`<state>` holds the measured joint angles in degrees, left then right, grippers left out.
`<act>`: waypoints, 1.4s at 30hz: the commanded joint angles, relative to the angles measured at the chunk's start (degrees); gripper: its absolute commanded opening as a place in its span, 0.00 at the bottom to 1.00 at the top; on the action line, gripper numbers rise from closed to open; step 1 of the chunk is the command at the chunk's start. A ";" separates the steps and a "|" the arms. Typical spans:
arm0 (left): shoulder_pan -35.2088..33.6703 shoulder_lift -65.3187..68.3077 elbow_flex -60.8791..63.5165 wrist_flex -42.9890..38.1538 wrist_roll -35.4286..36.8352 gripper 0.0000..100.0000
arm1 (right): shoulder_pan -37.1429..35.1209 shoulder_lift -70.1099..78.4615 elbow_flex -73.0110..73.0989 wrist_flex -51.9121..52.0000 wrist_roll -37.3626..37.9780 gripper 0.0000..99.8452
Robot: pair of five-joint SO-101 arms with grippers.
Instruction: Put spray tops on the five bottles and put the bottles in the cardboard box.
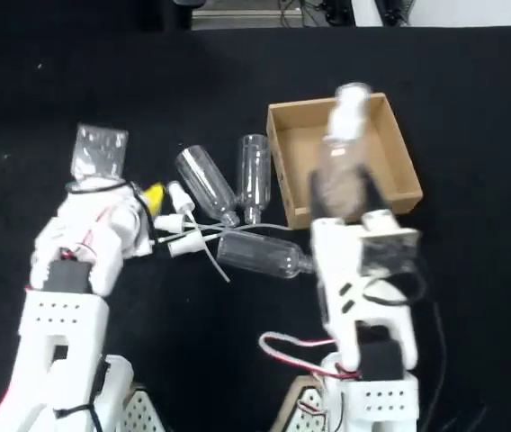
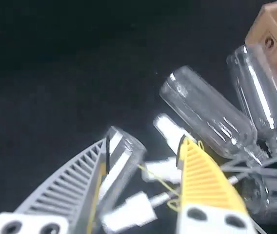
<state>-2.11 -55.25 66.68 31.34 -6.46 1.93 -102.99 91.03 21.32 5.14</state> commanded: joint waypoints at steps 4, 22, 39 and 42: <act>2.86 -1.05 8.04 -10.90 6.59 0.23 | 16.70 -4.53 -12.44 -0.44 -0.53 0.01; 2.86 -1.05 18.95 -25.49 16.26 0.23 | 36.75 44.70 -31.08 -11.25 -0.26 0.01; 2.86 -1.05 18.95 -25.58 16.18 0.23 | 40.62 73.19 -16.40 -59.43 8.00 0.01; 2.86 -1.05 18.95 -25.49 16.18 0.23 | 41.76 78.99 -16.75 -65.14 8.00 0.01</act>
<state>0.18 -55.34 86.37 6.99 9.45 41.67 -27.47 75.56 -37.67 12.62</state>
